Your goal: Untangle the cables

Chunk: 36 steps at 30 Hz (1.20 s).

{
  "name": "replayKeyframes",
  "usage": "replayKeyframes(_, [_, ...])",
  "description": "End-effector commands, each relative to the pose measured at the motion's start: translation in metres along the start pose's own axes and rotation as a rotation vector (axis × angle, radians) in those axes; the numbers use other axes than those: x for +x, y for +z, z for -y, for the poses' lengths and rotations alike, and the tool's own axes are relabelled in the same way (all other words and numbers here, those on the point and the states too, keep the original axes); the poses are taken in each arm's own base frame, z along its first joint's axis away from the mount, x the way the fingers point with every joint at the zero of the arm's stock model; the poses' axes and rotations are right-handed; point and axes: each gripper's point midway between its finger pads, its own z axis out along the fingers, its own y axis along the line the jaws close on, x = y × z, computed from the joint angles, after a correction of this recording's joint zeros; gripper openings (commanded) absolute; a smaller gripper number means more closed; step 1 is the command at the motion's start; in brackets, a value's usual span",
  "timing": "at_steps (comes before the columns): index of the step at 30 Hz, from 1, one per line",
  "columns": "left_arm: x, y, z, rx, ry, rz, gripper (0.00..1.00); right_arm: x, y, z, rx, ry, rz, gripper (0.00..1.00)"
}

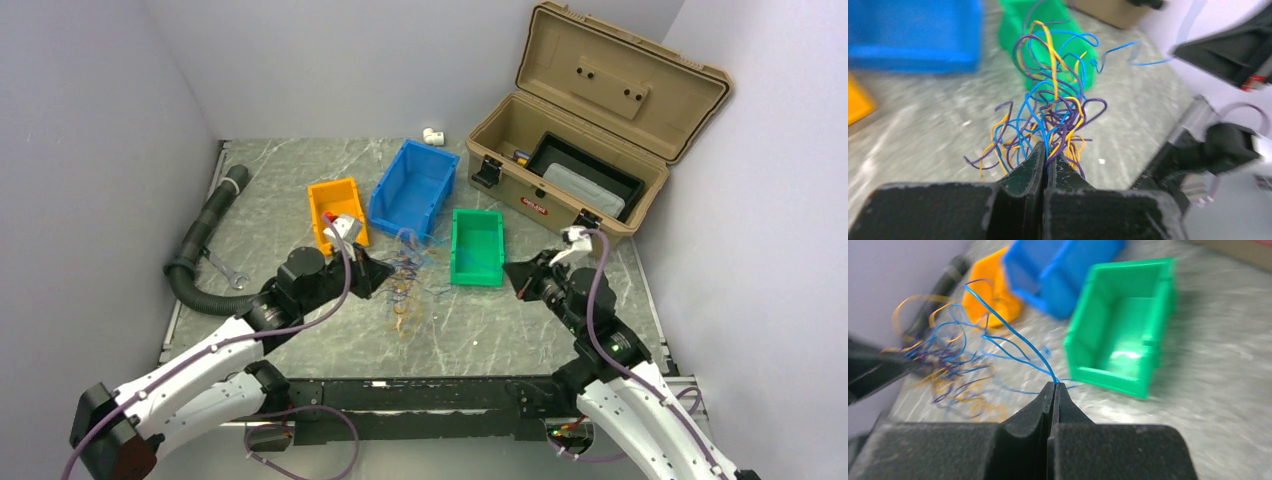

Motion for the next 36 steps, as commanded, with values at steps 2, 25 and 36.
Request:
replayKeyframes(2, [-0.008, -0.037, -0.069, -0.402, -0.044, 0.090, 0.00, -0.034, -0.035, 0.072, 0.457, 0.078, 0.184, 0.00])
replayKeyframes(25, [-0.015, -0.035, 0.094, 0.532, 0.195, -0.034, 0.00, 0.022, -0.033, -0.120, -0.796, -0.161, -0.183, 0.77])
replayKeyframes(36, [-0.019, -0.030, 0.115, 0.670, 0.154, -0.029, 0.00, 0.020, -0.048, -0.147, -0.968, -0.231, -0.144, 0.83])
